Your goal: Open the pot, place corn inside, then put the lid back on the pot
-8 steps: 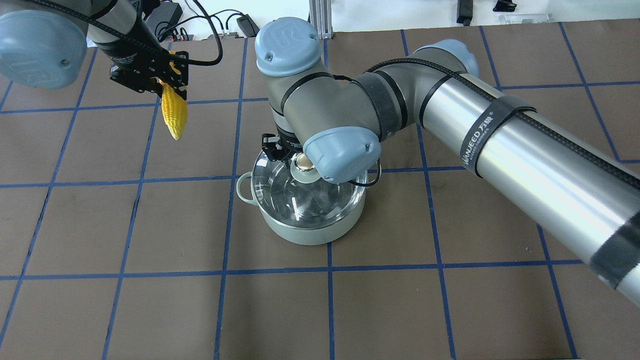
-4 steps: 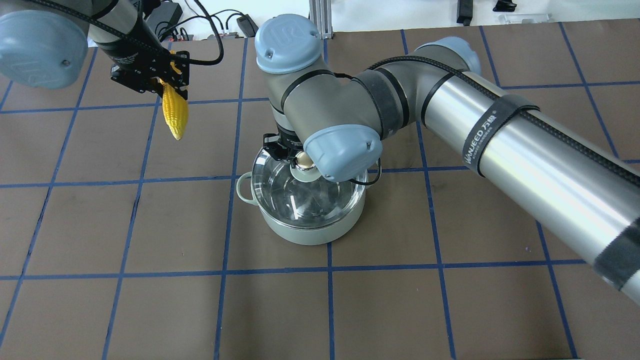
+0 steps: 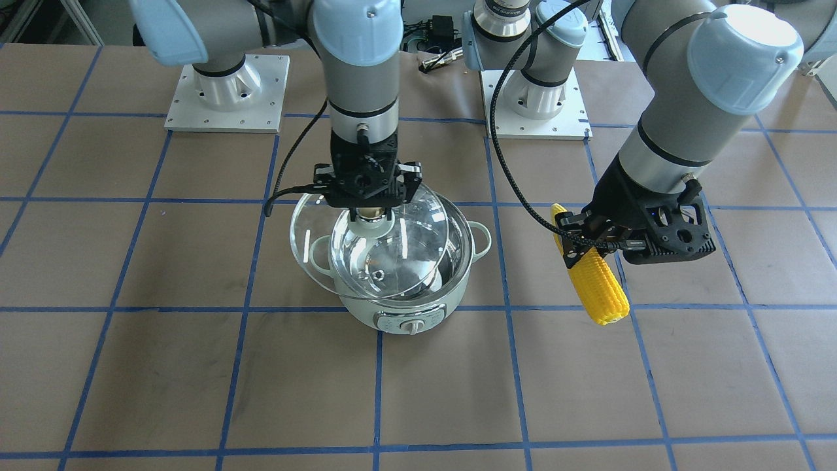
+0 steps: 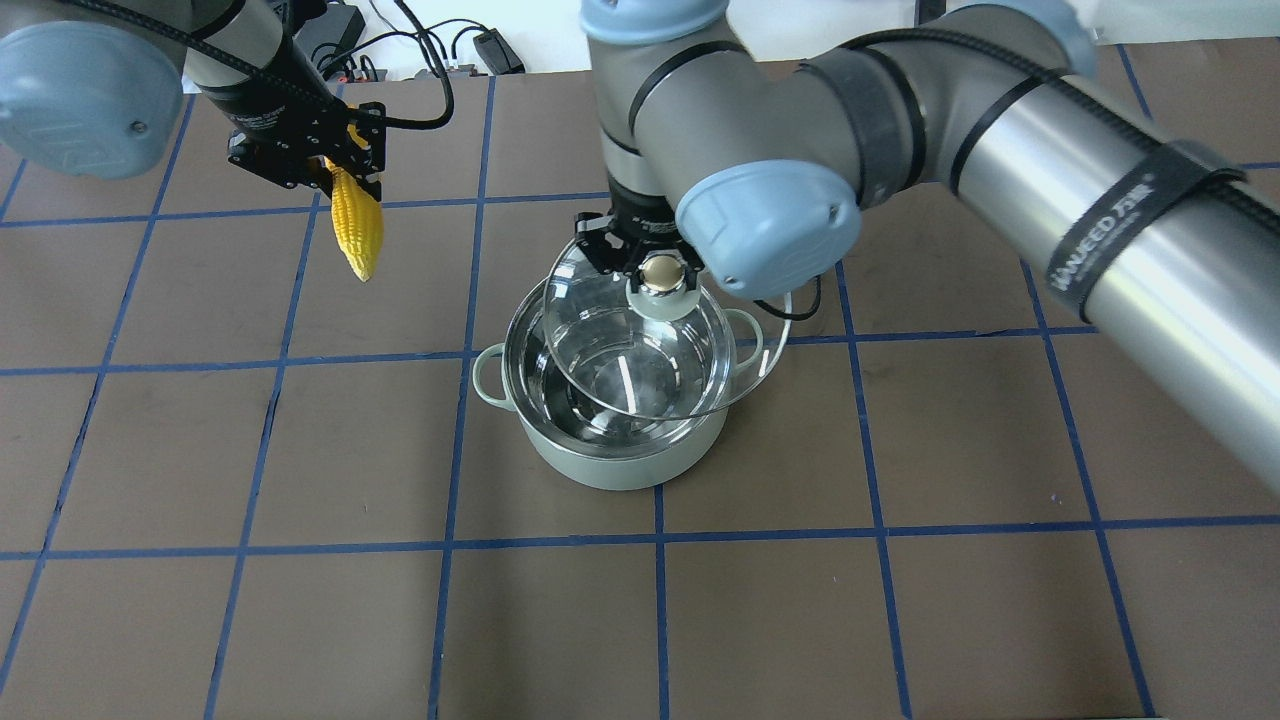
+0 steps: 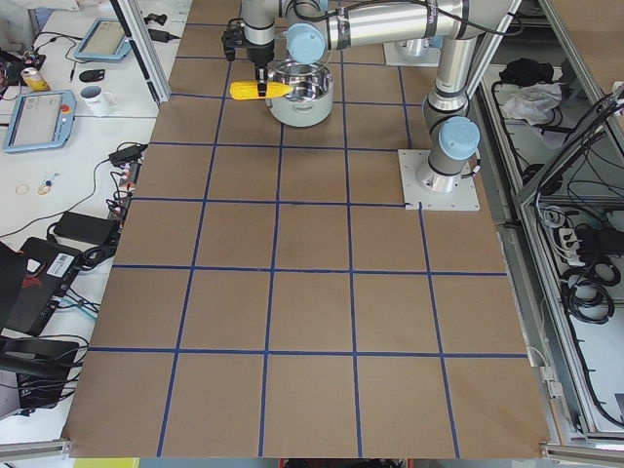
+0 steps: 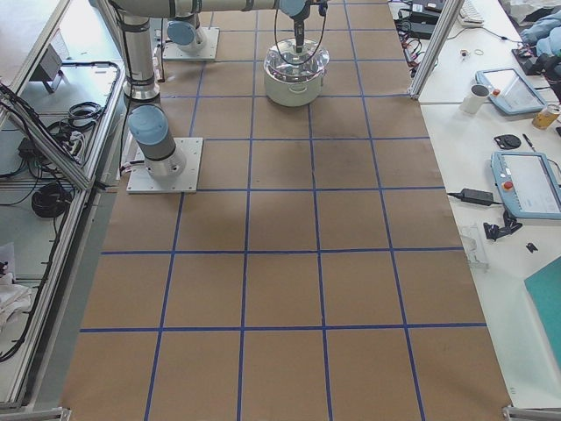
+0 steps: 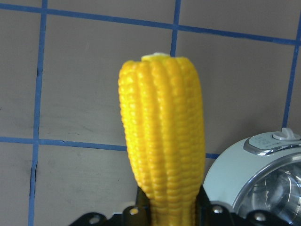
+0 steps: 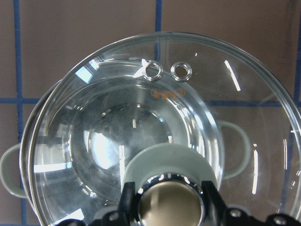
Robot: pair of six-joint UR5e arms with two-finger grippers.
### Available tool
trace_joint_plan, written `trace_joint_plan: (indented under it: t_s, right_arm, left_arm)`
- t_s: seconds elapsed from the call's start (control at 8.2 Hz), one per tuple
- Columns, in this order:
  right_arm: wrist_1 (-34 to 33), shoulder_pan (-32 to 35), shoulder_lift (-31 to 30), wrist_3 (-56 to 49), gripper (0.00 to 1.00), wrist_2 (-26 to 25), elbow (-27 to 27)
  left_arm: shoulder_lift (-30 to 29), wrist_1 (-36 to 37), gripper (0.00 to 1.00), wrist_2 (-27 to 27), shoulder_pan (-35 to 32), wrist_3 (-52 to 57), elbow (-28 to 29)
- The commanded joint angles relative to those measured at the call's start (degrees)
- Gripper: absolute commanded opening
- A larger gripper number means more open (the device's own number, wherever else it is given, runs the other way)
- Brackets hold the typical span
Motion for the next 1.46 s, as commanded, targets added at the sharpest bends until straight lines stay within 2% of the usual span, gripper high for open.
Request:
trace_joint_plan:
  t_s: [0.0, 0.12, 0.37, 0.61, 0.85, 1.34]
  right_arm:
    - [6.01, -12.43, -5.73, -15.85, 0.03, 0.05, -0.40]
    - [6.73, -17.61, -6.97, -23.48, 0.03, -0.04, -0.49]
    - [8.66, -26.59, -7.85, -33.79, 0.02, -0.13, -0.67]
    - [10.59, -31.62, -9.08, -39.27, 0.00, -1.62, -0.67]
    - [11.21, -33.39, -9.35, -41.92, 0.00, -2.76, -0.67]
    - [12.44, -33.48, -9.35, -41.93, 0.00, -2.68, -0.67]
  left_arm:
    - [-0.09, -0.88, 0.00, -0.92, -1.01, -5.33, -0.78]
    - [-0.26, -0.88, 0.00, -1.45, -2.50, -10.42, -1.57]
    - [-0.26, -0.79, 0.00, -1.37, -6.88, -12.22, -3.77]
    - [-0.35, -0.09, 0.00, -1.28, -11.89, -16.42, -4.30]
    - [-1.40, 0.17, 0.00, -1.19, -16.47, -16.53, -4.92]
    - [-5.08, 5.26, 0.00, -0.84, -24.03, -18.03, -6.93]
